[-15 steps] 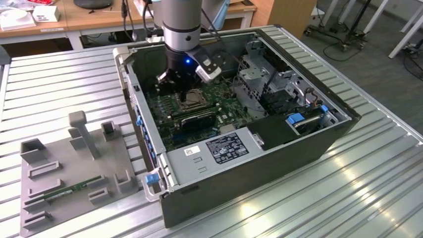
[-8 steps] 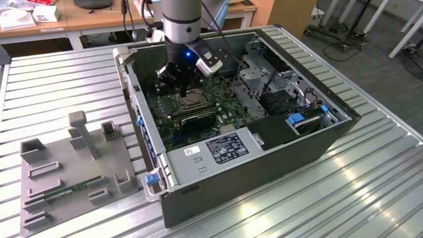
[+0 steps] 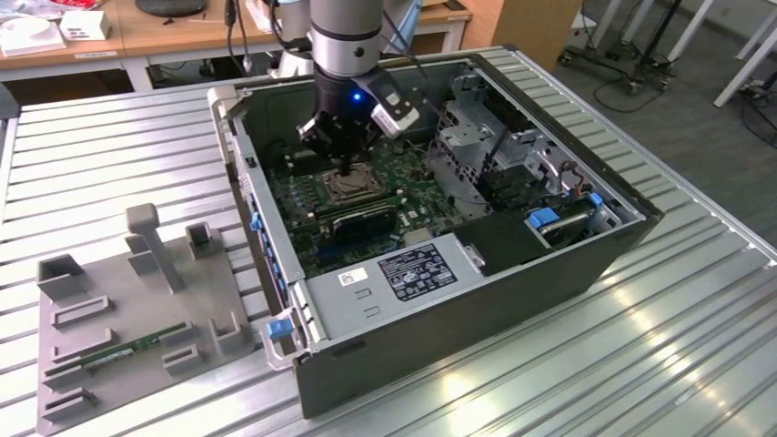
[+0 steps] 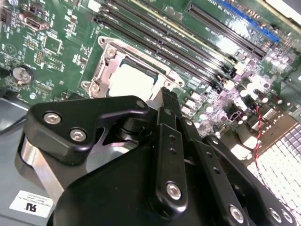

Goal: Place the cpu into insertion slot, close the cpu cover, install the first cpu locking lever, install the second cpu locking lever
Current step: 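Install the second cpu locking lever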

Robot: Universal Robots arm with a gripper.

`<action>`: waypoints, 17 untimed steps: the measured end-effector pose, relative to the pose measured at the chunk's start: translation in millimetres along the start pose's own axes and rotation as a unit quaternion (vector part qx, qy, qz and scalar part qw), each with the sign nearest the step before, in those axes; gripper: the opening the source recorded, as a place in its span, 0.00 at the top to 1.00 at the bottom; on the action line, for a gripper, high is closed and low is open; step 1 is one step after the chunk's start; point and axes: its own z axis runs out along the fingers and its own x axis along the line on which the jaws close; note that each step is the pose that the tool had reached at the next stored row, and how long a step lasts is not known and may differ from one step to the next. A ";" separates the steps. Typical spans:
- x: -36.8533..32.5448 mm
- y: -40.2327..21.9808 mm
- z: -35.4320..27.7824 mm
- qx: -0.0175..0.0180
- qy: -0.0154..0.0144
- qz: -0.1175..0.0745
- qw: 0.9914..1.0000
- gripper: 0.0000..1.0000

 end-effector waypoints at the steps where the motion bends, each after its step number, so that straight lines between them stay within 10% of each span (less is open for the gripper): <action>1: -0.5 -1.3 0.0 0.000 0.000 0.000 1.000 0.89; 17: -0.6 -13.0 6.0 0.000 0.000 0.000 1.000 0.89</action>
